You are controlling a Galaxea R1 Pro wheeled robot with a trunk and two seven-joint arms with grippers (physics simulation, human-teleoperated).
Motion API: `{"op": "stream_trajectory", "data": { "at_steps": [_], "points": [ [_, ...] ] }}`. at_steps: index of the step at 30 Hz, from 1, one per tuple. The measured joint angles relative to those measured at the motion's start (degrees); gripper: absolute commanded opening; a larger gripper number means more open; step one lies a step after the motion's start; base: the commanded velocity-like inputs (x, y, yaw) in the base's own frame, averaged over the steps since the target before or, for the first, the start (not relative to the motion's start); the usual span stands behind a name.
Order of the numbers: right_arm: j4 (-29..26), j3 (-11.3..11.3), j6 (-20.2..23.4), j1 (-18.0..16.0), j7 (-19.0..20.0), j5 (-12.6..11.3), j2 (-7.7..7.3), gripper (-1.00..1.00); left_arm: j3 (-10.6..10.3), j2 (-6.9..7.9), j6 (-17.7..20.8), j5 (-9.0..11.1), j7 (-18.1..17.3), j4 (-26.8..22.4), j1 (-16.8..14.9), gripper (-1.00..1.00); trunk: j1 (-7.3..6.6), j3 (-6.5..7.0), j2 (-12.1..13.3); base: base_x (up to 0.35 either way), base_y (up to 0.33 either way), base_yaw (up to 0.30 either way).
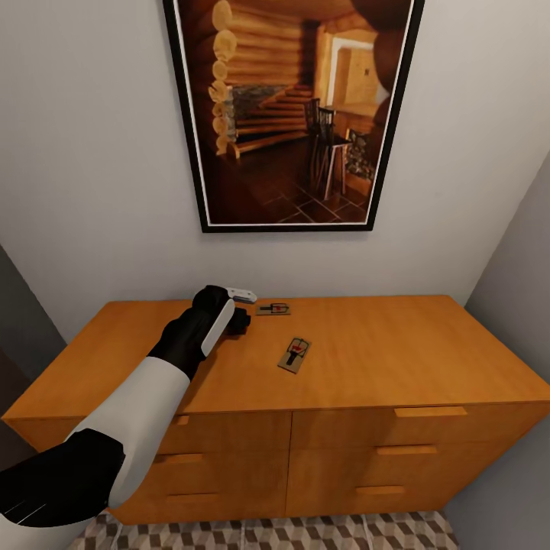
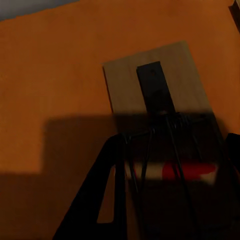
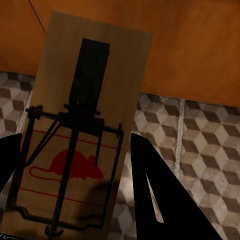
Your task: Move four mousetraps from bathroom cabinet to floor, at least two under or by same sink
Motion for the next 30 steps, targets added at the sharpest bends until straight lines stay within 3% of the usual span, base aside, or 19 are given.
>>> {"op": "stream_trajectory", "data": {
  "at_steps": [30],
  "points": [
    [0.0,0.01,0.0,0.0,0.0,0.01,0.03,-1.0,0.11,0.01,-0.02,0.82,-0.21,-3.64,0.02,-1.0,0.01,-0.01,0.01,-0.001,0.0,0.0]
  ]
}}
